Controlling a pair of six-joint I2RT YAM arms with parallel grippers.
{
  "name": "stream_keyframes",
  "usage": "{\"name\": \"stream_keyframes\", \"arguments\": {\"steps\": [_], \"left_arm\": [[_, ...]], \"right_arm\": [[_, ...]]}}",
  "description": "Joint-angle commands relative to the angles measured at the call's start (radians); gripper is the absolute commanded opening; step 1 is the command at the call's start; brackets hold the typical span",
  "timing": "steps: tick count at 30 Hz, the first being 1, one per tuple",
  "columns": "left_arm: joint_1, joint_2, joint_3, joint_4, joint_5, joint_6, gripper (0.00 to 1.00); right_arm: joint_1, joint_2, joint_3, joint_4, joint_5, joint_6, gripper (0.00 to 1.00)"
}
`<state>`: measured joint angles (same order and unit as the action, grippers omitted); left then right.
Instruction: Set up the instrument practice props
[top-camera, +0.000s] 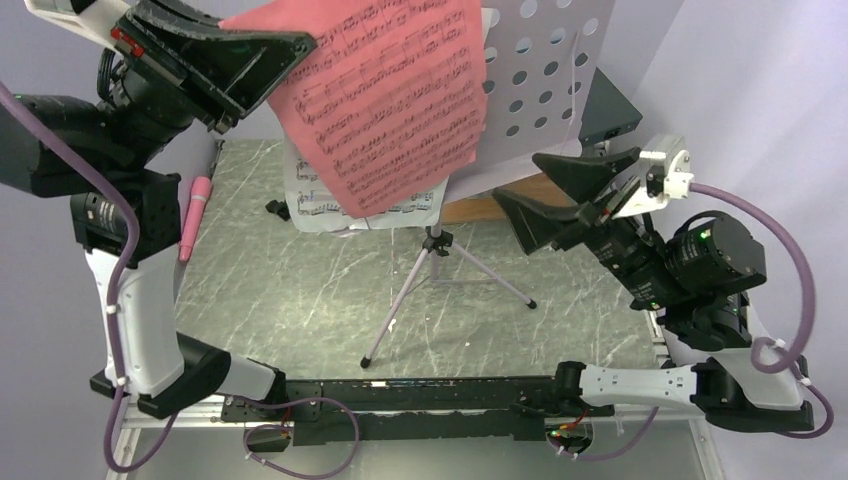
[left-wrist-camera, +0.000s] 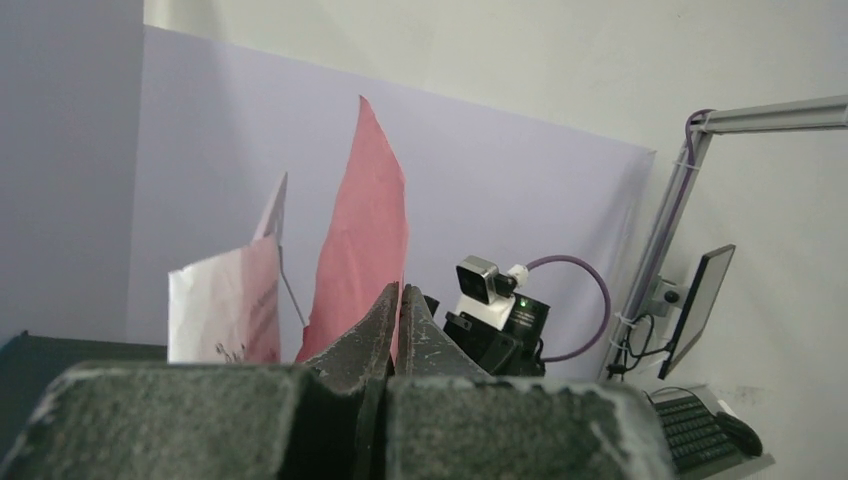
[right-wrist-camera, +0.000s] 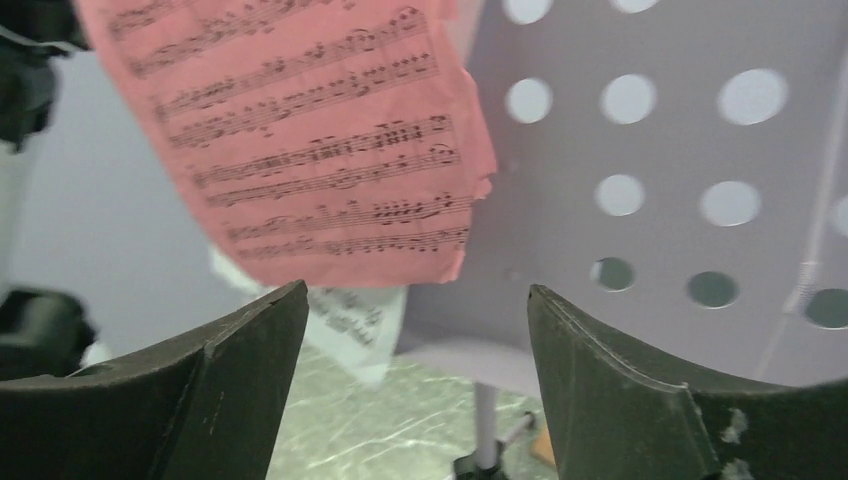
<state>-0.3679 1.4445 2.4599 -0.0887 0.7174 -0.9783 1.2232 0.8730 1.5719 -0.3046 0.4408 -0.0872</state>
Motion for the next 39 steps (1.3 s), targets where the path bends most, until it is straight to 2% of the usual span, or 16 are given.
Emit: {"name": "stream_keyframes", "arguments": {"steps": [1,7,14,18,25,28,33,39], "left_arm": [[-0.002,-0.083,-0.090,0.026,0.055,-0.074,0.00],[-0.002,-0.172,-0.245,0.152,0.146,-0.182,0.00],[-0.002,-0.249,-0.399,0.258,0.259,-0.301,0.00],[-0.002,-0.298,-0.435,0.233,0.307,-0.300,0.00],[-0.002,-0.360,-0.533,0.170,0.385,-0.272,0.00],[-0.002,-0.367,-0.589,0.218,0.411,-0.310,0.00],[-0.003,-0.354,-0.602,0.258,0.452,-0.340,0.00],[-0.003,-0.319,-0.617,0.342,0.518,-0.404,0.00]], "right_arm": [[-0.001,-0.051,0.035,-0.116,-0.257,0.169,0.85],[-0.001,-0.072,-0.025,-0.061,-0.456,0.239,0.99],[-0.001,-0.018,-0.059,0.045,-0.521,0.356,0.99],[-0.001,-0.008,-0.093,0.114,-0.527,0.395,0.99],[-0.001,0.033,-0.120,0.189,-0.679,0.406,0.98],[-0.001,0.029,-0.122,0.162,-0.647,0.385,0.95],[-0.001,-0.036,-0.181,0.127,-0.495,0.343,0.93],[-0.001,-0.064,-0.259,0.166,-0.523,0.342,0.93]]}}
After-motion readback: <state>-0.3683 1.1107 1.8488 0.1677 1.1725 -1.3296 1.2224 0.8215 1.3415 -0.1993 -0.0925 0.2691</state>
